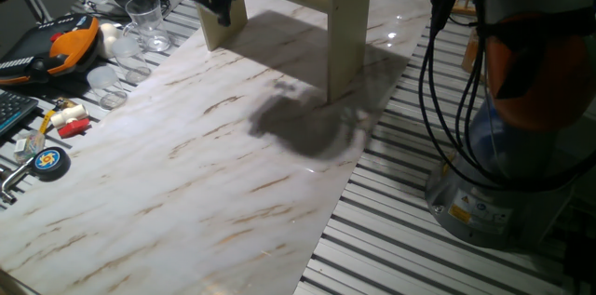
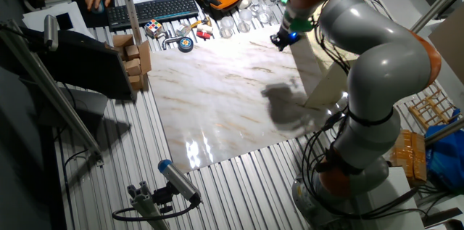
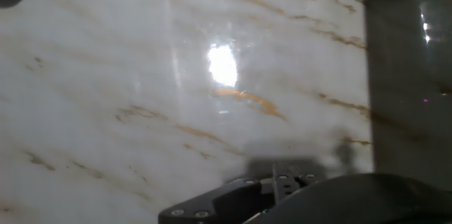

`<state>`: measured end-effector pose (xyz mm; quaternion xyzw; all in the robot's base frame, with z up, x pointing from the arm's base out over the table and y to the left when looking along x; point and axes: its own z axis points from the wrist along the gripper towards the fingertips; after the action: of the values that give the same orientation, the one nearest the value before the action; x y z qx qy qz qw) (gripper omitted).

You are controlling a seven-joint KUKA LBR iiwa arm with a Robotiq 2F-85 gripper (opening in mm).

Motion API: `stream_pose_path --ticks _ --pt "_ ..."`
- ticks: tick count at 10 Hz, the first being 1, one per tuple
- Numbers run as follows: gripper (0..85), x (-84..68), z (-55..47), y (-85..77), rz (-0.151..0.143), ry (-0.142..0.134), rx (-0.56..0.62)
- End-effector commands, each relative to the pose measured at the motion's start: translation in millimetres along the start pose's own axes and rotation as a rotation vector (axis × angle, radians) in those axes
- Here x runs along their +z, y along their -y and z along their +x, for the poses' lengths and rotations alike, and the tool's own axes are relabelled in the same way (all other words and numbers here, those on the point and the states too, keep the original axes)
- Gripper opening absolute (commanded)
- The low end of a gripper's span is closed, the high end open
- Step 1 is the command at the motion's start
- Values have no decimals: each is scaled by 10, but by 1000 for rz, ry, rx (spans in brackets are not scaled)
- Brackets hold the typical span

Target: Put the object on the shelf

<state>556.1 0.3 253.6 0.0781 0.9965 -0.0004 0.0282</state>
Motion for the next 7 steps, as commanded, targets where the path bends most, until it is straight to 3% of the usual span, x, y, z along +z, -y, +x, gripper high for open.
stream_pose_path --ticks 1,4,7 --pt "0 45 7 -16 -8 0 1" --pt "0 257 61 -79 -35 3 3" --pt "0 307 214 -147 -5 8 -28"
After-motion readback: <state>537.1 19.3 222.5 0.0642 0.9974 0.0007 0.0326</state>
